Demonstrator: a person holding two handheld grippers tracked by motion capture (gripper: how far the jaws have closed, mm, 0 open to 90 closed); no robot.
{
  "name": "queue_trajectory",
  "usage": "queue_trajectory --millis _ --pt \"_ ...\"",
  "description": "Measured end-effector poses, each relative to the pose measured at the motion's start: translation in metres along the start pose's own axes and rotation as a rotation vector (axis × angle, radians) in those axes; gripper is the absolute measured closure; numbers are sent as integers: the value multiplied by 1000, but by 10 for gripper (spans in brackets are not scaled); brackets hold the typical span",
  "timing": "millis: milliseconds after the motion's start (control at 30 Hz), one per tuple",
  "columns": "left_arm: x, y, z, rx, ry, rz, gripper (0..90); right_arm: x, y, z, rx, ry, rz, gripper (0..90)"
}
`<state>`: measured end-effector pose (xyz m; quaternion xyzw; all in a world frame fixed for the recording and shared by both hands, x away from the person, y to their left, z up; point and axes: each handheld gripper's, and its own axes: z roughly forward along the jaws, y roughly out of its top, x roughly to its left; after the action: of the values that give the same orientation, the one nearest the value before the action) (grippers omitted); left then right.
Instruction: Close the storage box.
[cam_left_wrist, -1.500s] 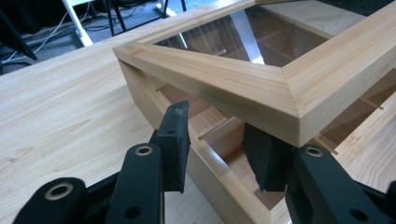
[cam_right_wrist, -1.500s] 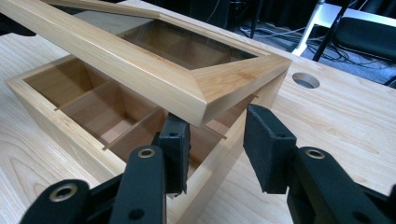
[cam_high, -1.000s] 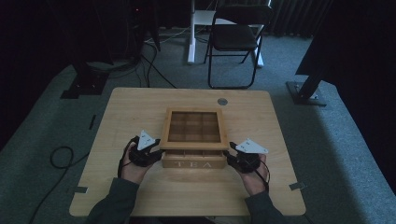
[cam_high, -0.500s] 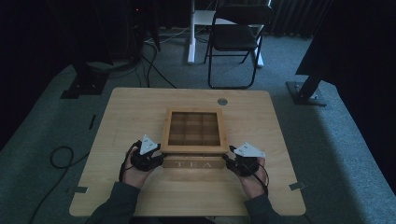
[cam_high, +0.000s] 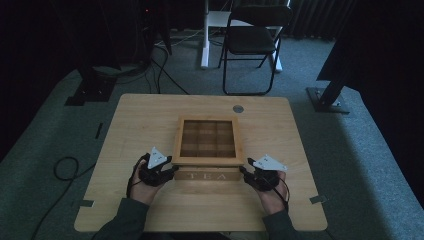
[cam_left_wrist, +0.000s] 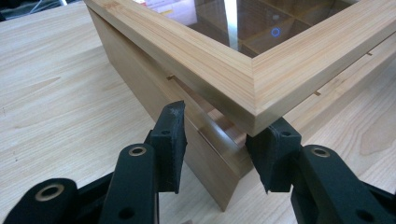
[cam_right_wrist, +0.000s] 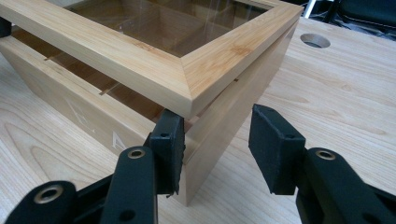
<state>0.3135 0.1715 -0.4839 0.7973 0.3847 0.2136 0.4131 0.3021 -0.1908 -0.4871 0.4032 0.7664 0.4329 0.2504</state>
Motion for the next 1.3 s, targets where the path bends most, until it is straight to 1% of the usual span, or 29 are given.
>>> queue_trajectory --millis 67,333,567,933,1100,1200,1267,1300 --pt "0 -1 -1 -4 -6 3 574 0 -1 0 2 -2 2 552" --pt "0 -5 -5 -13 -16 -16 570 0 -4 -2 5 1 9 551" --pt "-1 -8 -8 -14 -22 -17 570 0 -7 -2 12 4 14 550" --pt "-3 -14 -7 4 -28 -23 570 1 -12 -2 32 19 24 540" --pt "-4 -17 -6 13 -29 -24 567 1 -14 -2 39 18 27 541" --pt "-4 -21 -5 30 -35 -19 557 3 -19 -2 52 21 35 540" --pt "-4 -22 -5 28 -32 -20 554 3 -22 -3 49 32 43 533" --pt "-2 -23 -8 25 -29 -34 553 3 -22 -5 48 34 45 528"
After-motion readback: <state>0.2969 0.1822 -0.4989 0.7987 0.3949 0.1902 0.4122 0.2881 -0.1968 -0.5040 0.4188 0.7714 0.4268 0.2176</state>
